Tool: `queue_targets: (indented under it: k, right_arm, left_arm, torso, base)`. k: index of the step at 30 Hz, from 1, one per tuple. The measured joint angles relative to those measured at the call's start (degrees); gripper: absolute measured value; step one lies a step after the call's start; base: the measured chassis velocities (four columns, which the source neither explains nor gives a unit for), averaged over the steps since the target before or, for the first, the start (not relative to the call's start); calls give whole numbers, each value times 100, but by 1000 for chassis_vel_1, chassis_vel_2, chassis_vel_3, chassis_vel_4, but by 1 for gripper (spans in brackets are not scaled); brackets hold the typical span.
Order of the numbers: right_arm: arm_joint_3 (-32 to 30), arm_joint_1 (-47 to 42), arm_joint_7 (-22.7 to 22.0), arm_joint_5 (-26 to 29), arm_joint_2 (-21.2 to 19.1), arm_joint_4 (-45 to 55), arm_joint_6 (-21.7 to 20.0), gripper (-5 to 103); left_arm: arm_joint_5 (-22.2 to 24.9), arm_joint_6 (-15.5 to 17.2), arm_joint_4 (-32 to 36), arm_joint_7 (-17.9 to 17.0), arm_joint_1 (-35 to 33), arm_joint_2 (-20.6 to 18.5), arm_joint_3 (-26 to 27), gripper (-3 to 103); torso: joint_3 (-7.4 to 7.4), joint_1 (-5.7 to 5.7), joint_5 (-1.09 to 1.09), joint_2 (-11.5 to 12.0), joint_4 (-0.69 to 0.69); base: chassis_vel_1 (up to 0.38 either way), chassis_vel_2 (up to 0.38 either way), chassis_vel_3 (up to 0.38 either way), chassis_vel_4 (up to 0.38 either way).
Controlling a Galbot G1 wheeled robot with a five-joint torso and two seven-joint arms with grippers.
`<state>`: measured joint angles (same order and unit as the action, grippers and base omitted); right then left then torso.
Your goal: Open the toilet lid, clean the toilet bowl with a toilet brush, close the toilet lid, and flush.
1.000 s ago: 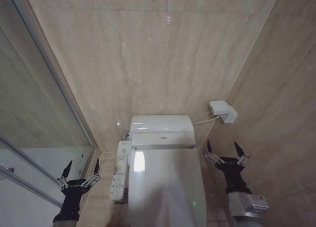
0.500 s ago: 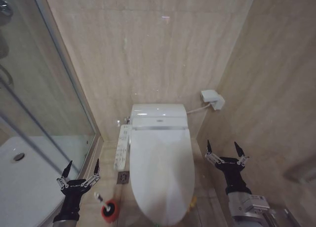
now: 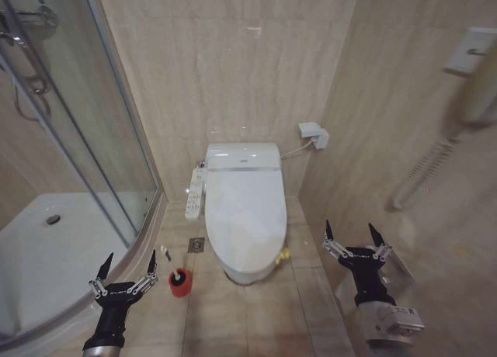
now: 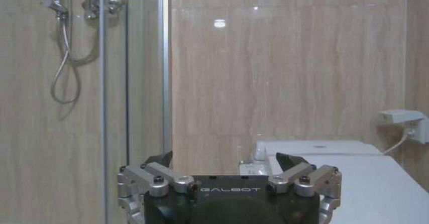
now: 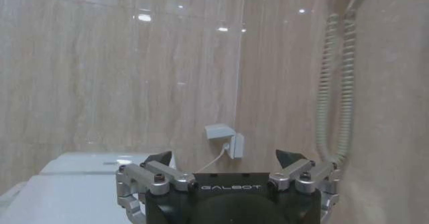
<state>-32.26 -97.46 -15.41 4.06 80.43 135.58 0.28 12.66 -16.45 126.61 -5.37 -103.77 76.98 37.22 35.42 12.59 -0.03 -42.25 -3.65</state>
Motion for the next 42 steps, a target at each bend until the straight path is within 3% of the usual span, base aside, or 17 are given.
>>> queue_targets:
  k: [15,30,34,42]
  right_arm:
    - [0,8,0,0,0,-1,0,100]
    - [0,5,1,0,0,-1,0,100]
    - [0,0,-1,0,0,0,0,100]
    - [0,6,-1,0,0,0,0,100]
  left_arm:
    - [0,0,0,0,5,-1,0,100]
    - [0,0,0,0,3,0,-1,100]
    - [0,0,0,0,2,0,-1,100]
    - [0,0,0,0,5,-1,-1,100]
  torso:
    - [4,10,3,6,0]
    - [2,5,1,3,1]
    - [0,0,2,-1,-4]
    - [3,10,3,4,0]
  base:
    - [-21,19,14,-6]
    - [174,-178,-170,163]
    - [147,-145,-191,134]
    - [-9,1,6,-9]
